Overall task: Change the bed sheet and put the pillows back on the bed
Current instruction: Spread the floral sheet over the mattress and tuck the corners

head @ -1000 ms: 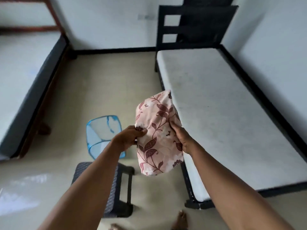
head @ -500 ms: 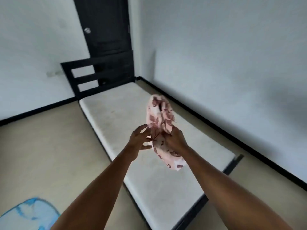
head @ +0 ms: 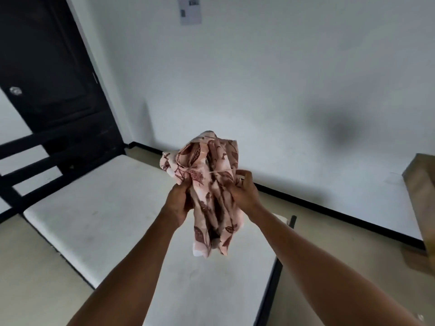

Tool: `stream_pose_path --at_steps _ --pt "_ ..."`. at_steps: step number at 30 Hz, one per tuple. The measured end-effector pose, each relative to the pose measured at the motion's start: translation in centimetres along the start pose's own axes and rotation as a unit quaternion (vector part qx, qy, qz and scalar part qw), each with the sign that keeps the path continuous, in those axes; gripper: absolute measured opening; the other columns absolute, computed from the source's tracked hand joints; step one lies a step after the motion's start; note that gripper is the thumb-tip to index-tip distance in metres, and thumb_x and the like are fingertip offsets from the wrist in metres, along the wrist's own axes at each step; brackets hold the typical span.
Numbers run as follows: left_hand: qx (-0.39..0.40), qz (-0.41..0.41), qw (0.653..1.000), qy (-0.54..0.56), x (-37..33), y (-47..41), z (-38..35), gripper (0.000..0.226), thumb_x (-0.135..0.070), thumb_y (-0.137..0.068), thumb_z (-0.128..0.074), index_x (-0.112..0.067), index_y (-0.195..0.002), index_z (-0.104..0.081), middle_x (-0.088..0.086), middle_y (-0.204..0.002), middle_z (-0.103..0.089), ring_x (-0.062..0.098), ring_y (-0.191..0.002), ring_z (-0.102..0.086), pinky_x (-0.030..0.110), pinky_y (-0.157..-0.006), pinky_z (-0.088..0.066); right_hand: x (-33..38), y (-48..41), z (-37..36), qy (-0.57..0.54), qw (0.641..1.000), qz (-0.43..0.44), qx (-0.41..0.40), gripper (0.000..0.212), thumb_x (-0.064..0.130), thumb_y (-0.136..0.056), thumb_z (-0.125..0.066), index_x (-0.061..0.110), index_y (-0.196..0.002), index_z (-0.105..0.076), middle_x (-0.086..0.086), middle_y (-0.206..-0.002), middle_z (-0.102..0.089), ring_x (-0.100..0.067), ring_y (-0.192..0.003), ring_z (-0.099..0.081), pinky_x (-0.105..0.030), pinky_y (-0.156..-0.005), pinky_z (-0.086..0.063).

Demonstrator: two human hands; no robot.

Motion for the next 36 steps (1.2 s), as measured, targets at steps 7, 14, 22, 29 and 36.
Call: stream_pose_path --at_steps 7,14,22,29,36 --pt "-0.124 -0.041 0.975 -0.177 -2.6 -4.9 -3.7 0.032 -0.027 -0.105 -0.051 0.0 -0.117 -0.065 0.02 -0.121 -0.065 0.03 -0.118 -0.058 0.032 -0.091 -0.047 -6.4 -11.3 7.0 0.077 0.997 -0.005 0.011 0.017 0.026 -0.097 -0.064 0.021 -0.108 -0.076 -0.004 -0.105 -0.077 -0.023 -0.102 -0.069 -0.031 -0.084 -0.051" --pt "-0.172 -0.036 0.949 -0.263 -0.9 -9.6 -9.6 0.034 -0.028 -0.107 -0.048 -0.003 -0.126 -0.062 0.012 -0.119 -0.064 0.02 -0.107 -0.058 0.021 -0.08 -0.039 -6.2 -17.7 6.5 0.008 0.986 0.042 0.164 0.026 0.032 -0.09 -0.078 0.021 -0.113 -0.071 0.012 -0.095 -0.075 -0.004 -0.092 -0.071 -0.027 -0.086 -0.056" --pt "-0.142 -0.036 0.945 -0.293 -3.4 -8.9 -12.7 0.022 -0.029 -0.107 -0.048 -0.016 -0.108 -0.066 -0.007 -0.092 -0.07 0.009 -0.085 -0.066 0.011 -0.073 -0.054 4.0 -19.7 6.5 -0.025 0.969 0.195 0.147 0.03 0.03 -0.084 -0.076 0.03 -0.111 -0.064 0.011 -0.097 -0.071 -0.005 -0.089 -0.068 -0.018 -0.072 -0.051" --pt "-0.089 -0.044 0.936 -0.339 -7.3 -9.3 -10.1 0.033 -0.034 -0.103 -0.054 -0.01 -0.118 -0.072 0.007 -0.112 -0.076 0.023 -0.107 -0.071 0.036 -0.101 -0.054 9.3 -21.0 3.7 0.063 0.938 0.285 0.185 0.013 0.037 -0.087 -0.078 0.036 -0.085 -0.066 0.021 -0.081 -0.065 0.005 -0.078 -0.061 -0.017 -0.07 -0.044" --pt "-0.084 -0.023 0.922 -0.377 -10.6 -10.4 -5.5 0.042 -0.047 -0.093 -0.059 -0.01 -0.106 -0.077 0.009 -0.101 -0.078 0.028 -0.101 -0.073 0.039 -0.096 -0.057 12.7 -24.4 0.8 0.041 0.948 0.246 0.197 0.035 -0.004 -0.077 -0.059 0.019 -0.095 -0.079 0.009 -0.09 -0.077 -0.005 -0.087 -0.07 -0.026 -0.076 -0.056"
Point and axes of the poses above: each hand's wrist, its own y-axis away from the middle knuckle, its own z-axis out of the back of the hand, x = y × z, the point moved 10 cm from there along -y, towards the middle knuckle
